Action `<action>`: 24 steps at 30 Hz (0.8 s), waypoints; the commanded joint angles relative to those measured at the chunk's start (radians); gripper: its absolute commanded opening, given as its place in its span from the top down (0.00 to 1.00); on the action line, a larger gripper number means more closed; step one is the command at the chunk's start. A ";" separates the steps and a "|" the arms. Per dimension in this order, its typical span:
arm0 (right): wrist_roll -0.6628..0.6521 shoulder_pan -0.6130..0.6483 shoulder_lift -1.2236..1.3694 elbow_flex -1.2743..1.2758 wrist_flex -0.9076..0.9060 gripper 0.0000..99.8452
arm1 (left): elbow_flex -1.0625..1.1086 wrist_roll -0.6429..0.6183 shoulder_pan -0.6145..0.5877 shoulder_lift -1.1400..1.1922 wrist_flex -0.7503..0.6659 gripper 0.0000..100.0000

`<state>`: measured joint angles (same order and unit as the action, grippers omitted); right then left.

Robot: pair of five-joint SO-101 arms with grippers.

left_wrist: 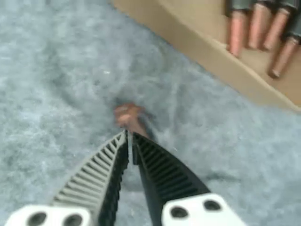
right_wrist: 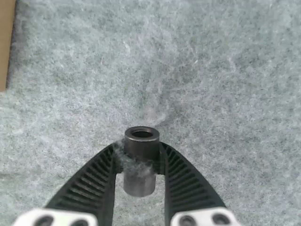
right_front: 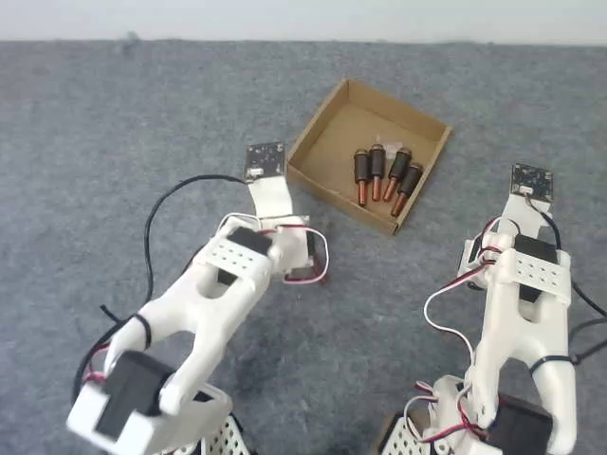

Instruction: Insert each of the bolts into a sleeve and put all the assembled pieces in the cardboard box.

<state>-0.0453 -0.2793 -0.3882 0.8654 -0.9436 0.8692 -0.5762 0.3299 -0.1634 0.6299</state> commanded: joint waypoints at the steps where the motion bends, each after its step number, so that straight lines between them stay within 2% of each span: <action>1: -0.018 0.002 -0.045 -0.005 0.015 0.99 | 0.018 0.009 0.018 -0.074 0.005 0.90; 6: -0.018 0.002 -0.045 -0.005 0.016 0.99 | -0.007 0.008 0.017 0.020 0.006 0.77; 10: -0.017 0.004 -0.045 -0.005 0.018 0.99 | -0.093 0.008 0.014 0.147 0.020 0.76; 14: -0.017 0.004 -0.045 -0.005 0.018 0.99 | -0.220 0.008 0.014 0.252 0.132 0.76; 17: -0.018 0.004 -0.045 -0.005 0.018 0.99 | -0.255 -0.035 0.014 0.290 0.150 0.76; 20: -0.018 0.004 -0.045 -0.005 0.018 0.99 | -0.255 -0.051 0.014 0.284 0.144 0.80; 24: -0.017 0.004 -0.045 -0.005 0.018 0.99 | -0.259 -0.048 0.014 0.285 0.140 0.95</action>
<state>-0.0514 -0.2793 -0.3882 0.8654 -0.9436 0.6544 -0.6160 0.3406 0.1266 0.7695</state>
